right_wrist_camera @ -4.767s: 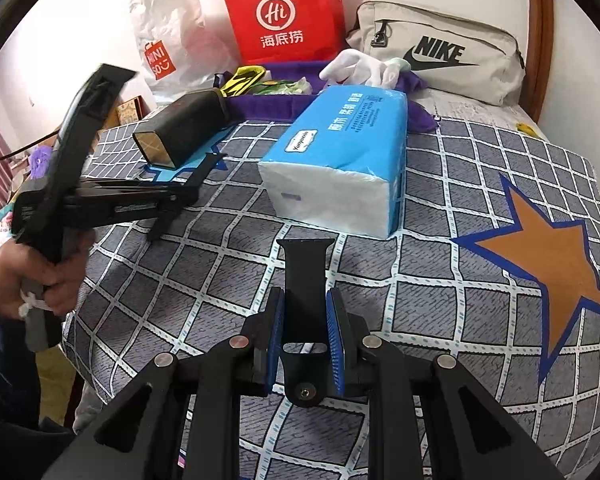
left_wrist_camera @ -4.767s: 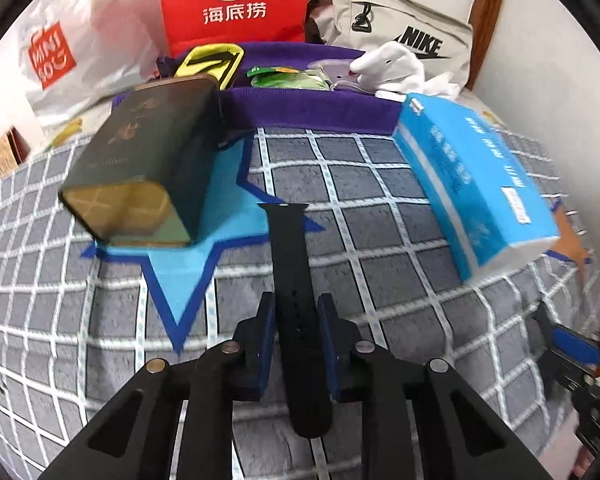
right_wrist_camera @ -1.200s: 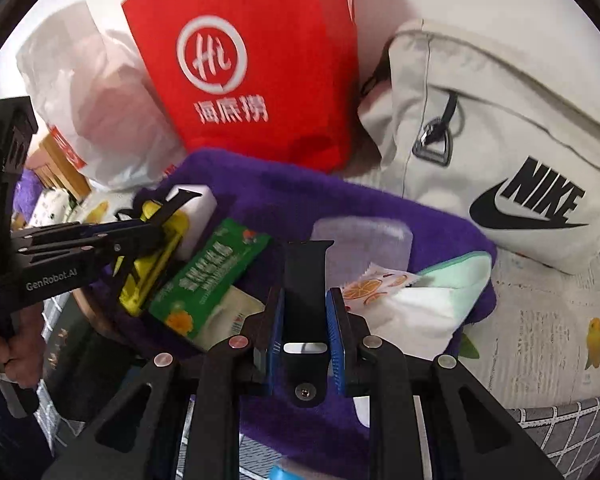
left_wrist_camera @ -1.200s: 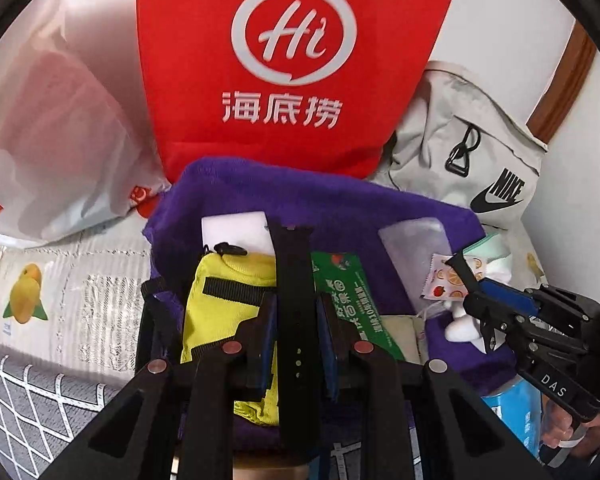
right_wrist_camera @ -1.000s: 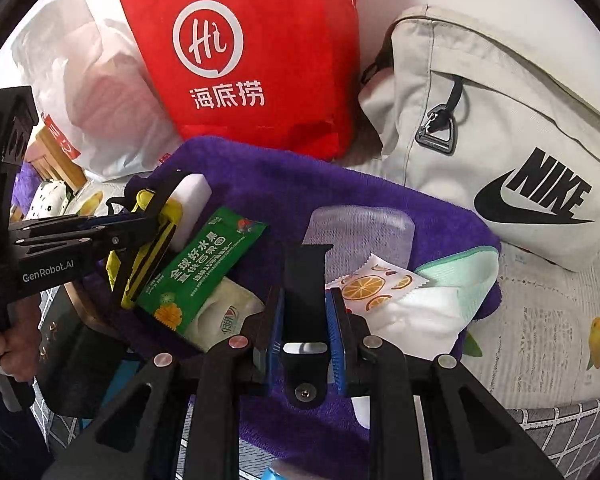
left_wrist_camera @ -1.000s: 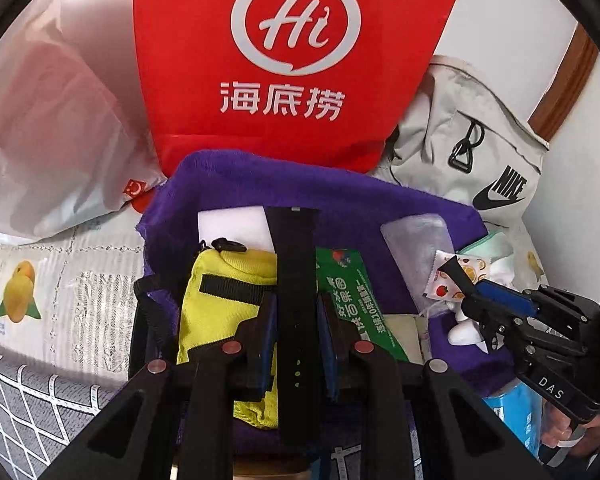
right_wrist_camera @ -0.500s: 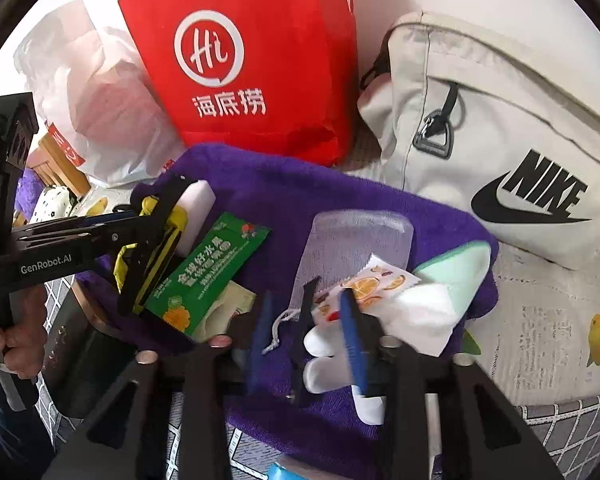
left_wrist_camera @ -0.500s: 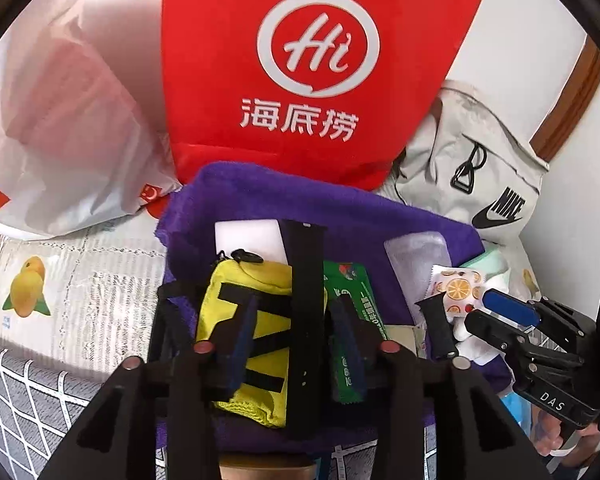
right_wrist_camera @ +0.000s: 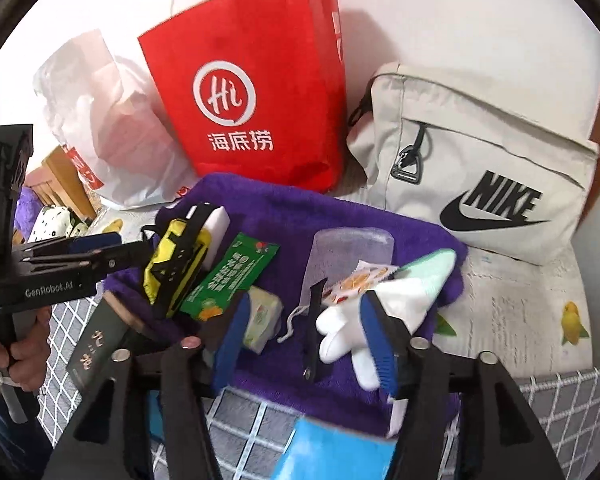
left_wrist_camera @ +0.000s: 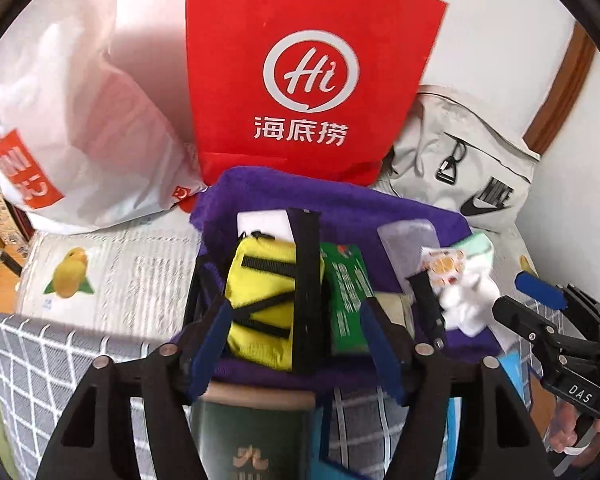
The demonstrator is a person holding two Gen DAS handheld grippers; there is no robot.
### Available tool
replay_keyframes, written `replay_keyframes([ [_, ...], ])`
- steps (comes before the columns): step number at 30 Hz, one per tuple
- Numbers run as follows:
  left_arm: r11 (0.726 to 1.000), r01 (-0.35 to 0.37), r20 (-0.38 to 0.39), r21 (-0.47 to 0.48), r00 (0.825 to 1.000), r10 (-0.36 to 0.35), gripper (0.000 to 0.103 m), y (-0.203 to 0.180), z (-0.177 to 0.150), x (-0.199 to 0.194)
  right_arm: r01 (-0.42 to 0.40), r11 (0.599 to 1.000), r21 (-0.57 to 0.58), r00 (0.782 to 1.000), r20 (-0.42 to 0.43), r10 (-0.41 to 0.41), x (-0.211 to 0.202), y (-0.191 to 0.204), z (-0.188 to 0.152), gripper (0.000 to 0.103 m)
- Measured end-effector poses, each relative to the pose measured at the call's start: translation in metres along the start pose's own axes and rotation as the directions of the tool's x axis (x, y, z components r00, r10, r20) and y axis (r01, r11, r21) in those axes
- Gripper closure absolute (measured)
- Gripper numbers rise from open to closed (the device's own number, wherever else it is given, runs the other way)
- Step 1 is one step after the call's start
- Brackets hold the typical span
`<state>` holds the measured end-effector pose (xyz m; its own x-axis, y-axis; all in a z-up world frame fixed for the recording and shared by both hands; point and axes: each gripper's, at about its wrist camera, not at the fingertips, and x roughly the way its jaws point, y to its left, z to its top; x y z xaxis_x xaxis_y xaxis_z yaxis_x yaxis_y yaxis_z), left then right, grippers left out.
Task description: Organize soft objects
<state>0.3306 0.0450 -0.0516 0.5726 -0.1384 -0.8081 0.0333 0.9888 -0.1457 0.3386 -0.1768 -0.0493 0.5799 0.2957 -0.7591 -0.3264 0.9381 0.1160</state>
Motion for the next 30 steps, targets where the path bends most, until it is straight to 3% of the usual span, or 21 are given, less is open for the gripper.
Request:
replay_keyframes([
  [5,1.0,-0.024,0.016,0.02,1.0,0.024,0.023,-0.009,-0.026,-0.037,0.034,0.999,0.0,0.999,0.023,-0.034,-0.033,0.019,-0.021,0.027],
  [13,0.997,-0.039,0.047,0.068,0.998,0.036,0.014,-0.029,-0.077,-0.1,0.033,0.999,0.032,0.999,0.039,-0.035,-0.088,0.047,-0.062,0.014],
  [19,0.993,-0.08,0.078,0.09,0.994,0.073,0.011,-0.039,-0.11,-0.136,0.075,0.996,0.056,0.995,0.067,-0.079,-0.128,0.061,-0.095,0.003],
  [30,0.996,-0.061,0.086,0.071,0.995,0.054,0.011,-0.051,-0.152,-0.186,0.11,0.99,0.083,0.989,0.091,-0.118,-0.184,0.076,-0.139,0.0],
])
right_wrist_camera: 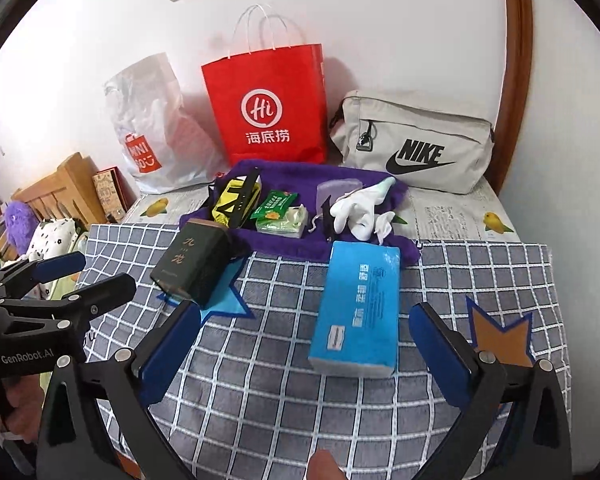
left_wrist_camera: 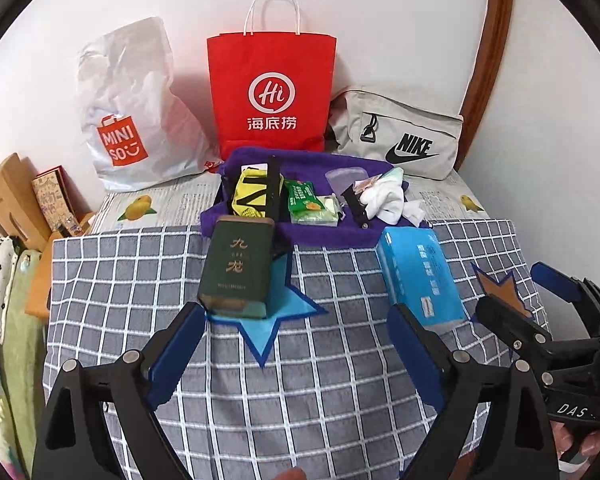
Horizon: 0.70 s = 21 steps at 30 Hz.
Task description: Organize soft objects
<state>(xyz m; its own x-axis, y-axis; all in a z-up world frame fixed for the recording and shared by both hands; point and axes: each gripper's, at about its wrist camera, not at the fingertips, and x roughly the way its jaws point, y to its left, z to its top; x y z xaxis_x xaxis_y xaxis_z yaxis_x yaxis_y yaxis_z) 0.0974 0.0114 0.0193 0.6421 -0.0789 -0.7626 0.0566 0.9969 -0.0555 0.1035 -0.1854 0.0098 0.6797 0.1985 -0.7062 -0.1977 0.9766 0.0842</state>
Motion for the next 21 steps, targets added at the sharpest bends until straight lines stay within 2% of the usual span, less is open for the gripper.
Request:
replay_keyframes([
  [7,1.0,0.001,0.012,0.004,1.0,-0.001,0.011,-0.007,-0.006,-0.023,0.004,1.0,-0.001,1.0,0.03,-0.004,-0.026,0.006,-0.002,0.0],
  [21,1.0,-0.024,0.035,0.01,0.999,0.024,0.011,-0.016,-0.002,-0.037,0.005,1.0,0.02,0.999,0.042,-0.006,-0.04,0.003,-0.001,0.0],
])
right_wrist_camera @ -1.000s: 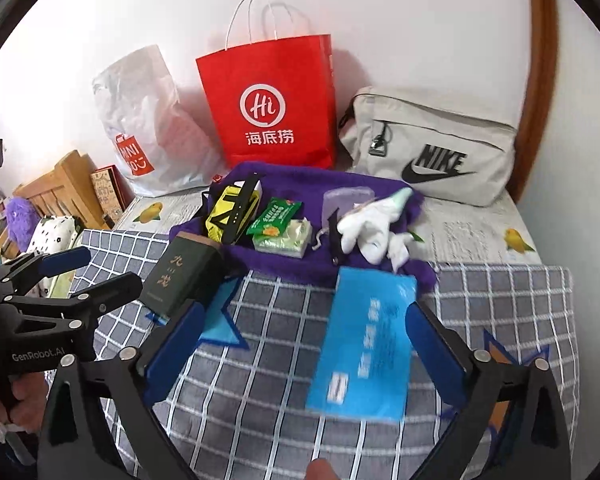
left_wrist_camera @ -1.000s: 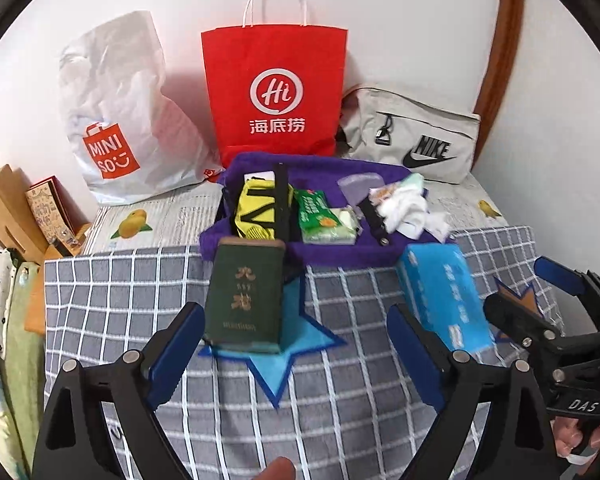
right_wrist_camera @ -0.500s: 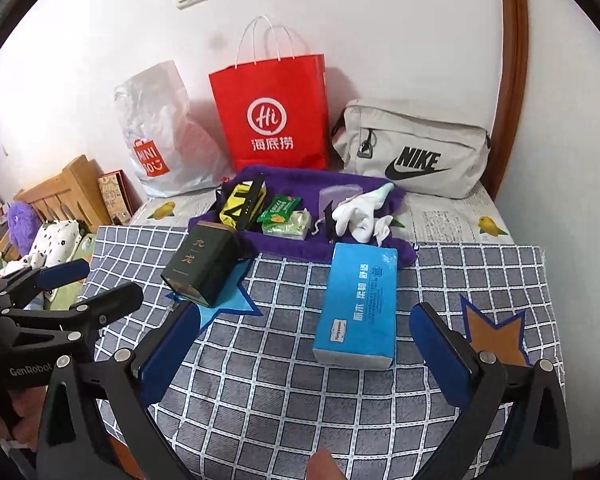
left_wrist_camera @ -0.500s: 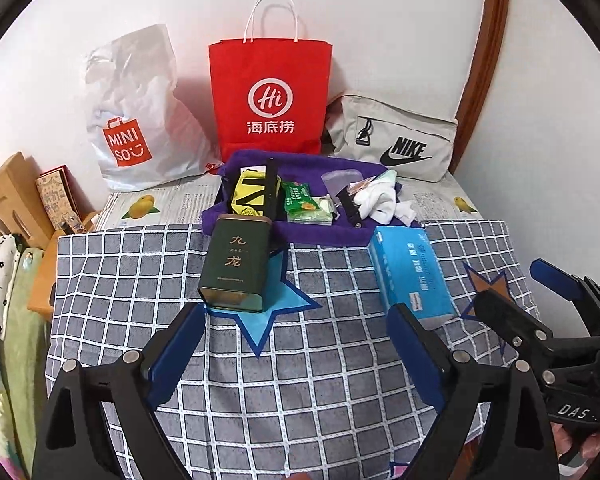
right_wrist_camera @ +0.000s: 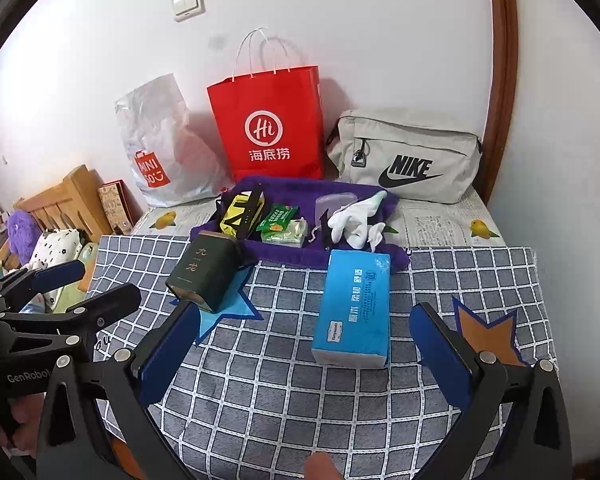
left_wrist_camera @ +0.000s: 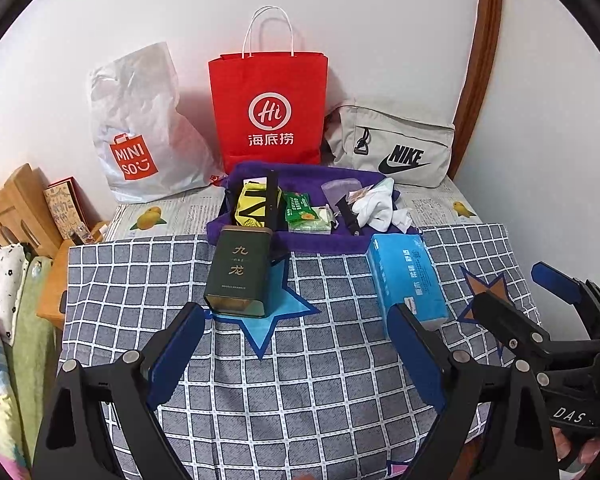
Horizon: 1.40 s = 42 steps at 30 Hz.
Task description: Organize soft objects
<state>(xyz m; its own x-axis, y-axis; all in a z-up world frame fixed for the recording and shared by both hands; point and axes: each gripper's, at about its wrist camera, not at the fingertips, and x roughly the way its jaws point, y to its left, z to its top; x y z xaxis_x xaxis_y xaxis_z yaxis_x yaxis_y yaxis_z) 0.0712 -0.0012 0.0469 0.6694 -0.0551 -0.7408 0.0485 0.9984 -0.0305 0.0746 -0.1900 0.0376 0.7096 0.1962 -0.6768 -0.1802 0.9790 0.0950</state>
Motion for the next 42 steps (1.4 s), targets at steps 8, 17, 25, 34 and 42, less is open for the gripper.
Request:
replay_keyframes([
  [8,1.0,-0.005,-0.001,-0.006,1.0,0.005,0.011,0.0011,0.0015,0.0011,0.012,1.0,-0.004,1.0,0.006,-0.012,-0.0008,0.0007,0.0015,0.0],
  [17,1.0,-0.006,-0.004,-0.013,1.0,0.005,0.011,0.0021,0.0013,0.001,0.022,1.0,-0.012,1.0,0.01,-0.021,-0.0031,0.0025,0.0029,0.0],
  [25,1.0,-0.009,-0.02,-0.023,1.0,0.008,0.011,0.0036,0.0011,0.0061,0.024,1.0,-0.018,1.0,0.003,-0.024,-0.0009,0.0046,0.0035,0.0],
  [34,1.0,-0.019,-0.023,-0.023,1.0,0.019,0.011,0.0035,0.001,0.0064,0.021,1.0,-0.017,1.0,0.001,-0.021,0.0016,0.0047,0.0046,0.0],
  [42,0.999,-0.025,-0.029,-0.021,0.999,0.025,0.011,0.005,-0.0001,0.0069,0.022,1.0,-0.016,1.0,-0.002,-0.022,0.0015,0.0046,0.0036,0.0],
])
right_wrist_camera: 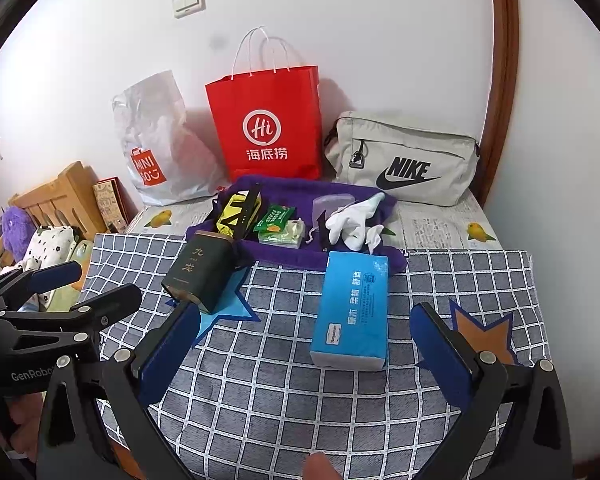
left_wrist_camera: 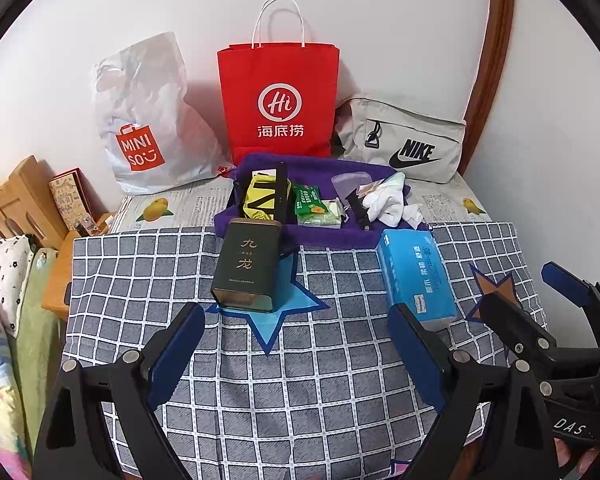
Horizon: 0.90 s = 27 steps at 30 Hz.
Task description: Organize soft objects
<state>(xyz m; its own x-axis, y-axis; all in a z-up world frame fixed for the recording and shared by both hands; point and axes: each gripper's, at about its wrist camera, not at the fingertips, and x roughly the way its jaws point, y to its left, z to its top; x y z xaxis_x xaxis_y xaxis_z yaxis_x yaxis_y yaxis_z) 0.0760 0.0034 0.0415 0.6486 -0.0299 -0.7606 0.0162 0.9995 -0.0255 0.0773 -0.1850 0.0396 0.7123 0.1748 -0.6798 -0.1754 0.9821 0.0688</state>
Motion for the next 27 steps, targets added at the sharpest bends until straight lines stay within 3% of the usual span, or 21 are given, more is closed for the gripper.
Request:
replay_keyframes([
  [27,1.0,-0.005,-0.002,0.0,1.0,0.005,0.011,0.0039,-0.0012,-0.0006,0.008,1.0,-0.004,1.0,0.001,-0.008,-0.0014,0.003,-0.001,0.0],
])
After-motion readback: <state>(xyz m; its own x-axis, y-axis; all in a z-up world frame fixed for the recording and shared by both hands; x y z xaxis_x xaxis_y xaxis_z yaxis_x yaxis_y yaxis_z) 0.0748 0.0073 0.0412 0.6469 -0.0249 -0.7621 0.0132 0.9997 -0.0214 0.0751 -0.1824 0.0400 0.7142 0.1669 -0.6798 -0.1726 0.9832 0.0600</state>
